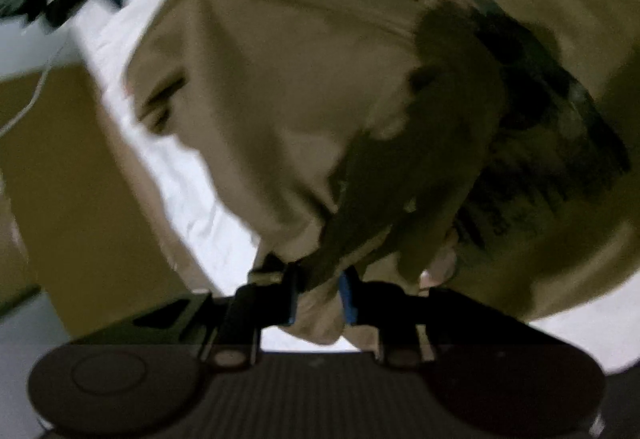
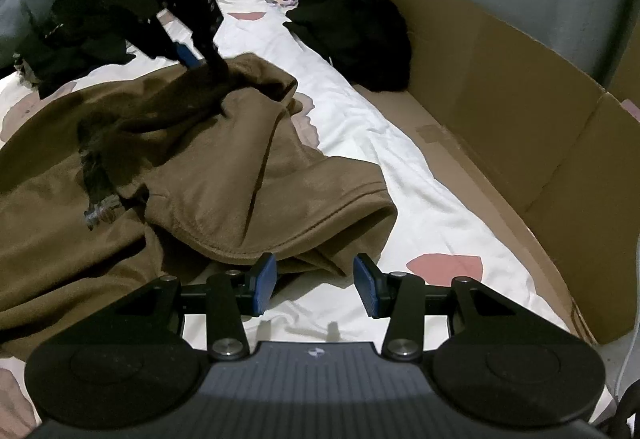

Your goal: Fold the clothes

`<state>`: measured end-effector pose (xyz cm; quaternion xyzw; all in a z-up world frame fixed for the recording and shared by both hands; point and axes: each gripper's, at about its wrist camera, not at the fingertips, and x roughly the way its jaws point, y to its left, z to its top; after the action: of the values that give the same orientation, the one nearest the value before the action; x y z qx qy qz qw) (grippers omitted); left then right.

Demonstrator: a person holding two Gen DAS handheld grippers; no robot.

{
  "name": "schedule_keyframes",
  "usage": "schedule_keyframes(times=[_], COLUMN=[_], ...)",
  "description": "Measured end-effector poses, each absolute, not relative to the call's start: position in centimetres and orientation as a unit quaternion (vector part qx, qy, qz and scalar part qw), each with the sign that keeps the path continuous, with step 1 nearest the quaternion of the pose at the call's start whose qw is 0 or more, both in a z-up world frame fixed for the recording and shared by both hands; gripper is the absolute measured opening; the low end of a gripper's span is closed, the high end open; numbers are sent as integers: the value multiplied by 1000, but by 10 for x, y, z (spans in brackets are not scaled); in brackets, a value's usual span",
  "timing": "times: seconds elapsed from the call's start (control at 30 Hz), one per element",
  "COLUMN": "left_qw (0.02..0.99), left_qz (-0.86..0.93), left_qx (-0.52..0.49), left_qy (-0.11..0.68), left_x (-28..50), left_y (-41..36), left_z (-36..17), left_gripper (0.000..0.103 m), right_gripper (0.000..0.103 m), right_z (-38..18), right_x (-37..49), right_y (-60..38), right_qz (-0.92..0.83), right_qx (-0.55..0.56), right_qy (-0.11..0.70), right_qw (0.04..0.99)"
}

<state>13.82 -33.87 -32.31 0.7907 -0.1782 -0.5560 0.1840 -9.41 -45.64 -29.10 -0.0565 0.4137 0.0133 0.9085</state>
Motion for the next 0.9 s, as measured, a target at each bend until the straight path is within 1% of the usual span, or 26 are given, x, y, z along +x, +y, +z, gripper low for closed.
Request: schedule_keyframes(times=[0.07,0.13,0.23,0.3,0.6,0.73,0.9], left_qw=[229,253,290,322,416,469,509], left_qz=[-565,-564,-566,-571,-580,-576,-570], left_qx=[778,774,763,749,699,669,646], left_qy=[-155,-138,-115,-95,-45,-25,0], left_x=[145,148,137,141,154,162,168], left_y=[-340,-340,-338,-335,-304,-298,-287], left_z=[-314,-310,-322,-317,-294,-284,-283], left_gripper=[23,21,19,17,15,14,14], right_gripper=[48,48,48,48,48,48,48], right_z=[-292,-292,-294,-294,-293,-292,-295], right_x=[-94,-94,-94,-94,-92,-91,-89], right_y=[-456,-456,-457,-457,-457,-455,-453], right_qz=[13,12,11,10,7,11,16], right_qx=[-57,-56,-56,-56,-61,-76,-119], right_qy=[416,417,420,421,418,410,409], right_qw=[908,907,906,905,906,909,904])
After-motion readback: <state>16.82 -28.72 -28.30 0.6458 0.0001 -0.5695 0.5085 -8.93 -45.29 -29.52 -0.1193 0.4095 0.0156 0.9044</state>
